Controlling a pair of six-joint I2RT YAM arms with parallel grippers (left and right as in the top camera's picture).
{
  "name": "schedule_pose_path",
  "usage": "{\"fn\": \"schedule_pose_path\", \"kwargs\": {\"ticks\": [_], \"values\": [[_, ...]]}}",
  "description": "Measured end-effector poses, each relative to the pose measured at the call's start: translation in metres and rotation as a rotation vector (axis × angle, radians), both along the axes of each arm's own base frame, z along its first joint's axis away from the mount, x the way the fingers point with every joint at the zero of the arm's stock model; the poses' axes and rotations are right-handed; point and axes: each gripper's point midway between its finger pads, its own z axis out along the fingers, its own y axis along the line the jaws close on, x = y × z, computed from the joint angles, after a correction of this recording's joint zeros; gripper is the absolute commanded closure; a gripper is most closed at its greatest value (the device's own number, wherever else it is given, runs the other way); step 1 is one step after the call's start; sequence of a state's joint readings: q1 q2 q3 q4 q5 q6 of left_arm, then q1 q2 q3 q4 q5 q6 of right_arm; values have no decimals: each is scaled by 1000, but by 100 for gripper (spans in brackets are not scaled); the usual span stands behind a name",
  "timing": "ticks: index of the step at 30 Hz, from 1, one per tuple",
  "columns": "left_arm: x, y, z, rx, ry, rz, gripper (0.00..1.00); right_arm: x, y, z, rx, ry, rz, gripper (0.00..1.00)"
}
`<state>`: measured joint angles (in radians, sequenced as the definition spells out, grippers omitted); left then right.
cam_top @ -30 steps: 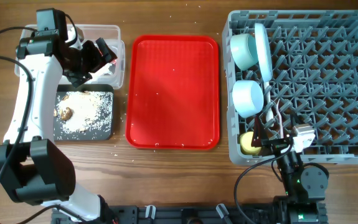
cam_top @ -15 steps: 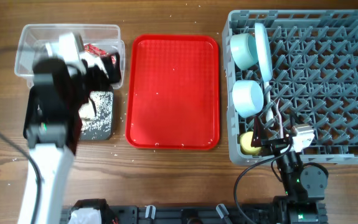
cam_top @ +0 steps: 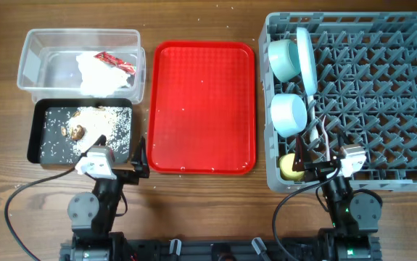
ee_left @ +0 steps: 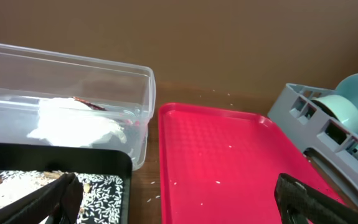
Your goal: Sort waste into correct bins and load items into the dishwasher rack
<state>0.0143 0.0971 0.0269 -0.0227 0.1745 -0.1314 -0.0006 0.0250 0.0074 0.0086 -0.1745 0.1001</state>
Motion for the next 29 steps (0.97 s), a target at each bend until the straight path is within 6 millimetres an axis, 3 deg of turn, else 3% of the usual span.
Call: {"fn": "schedule_pose_path", "kwargs": {"ticks": [1, 4, 29], "values": [[-2, 1, -7, 0, 19, 5, 0, 0, 0, 0, 0, 0, 0, 0], [-4, 2, 3, 1, -30, 13, 0, 0, 0, 0, 0, 0, 0, 0], [-4, 2, 3, 2, -31, 14, 0, 0, 0, 0, 0, 0, 0, 0]]}}
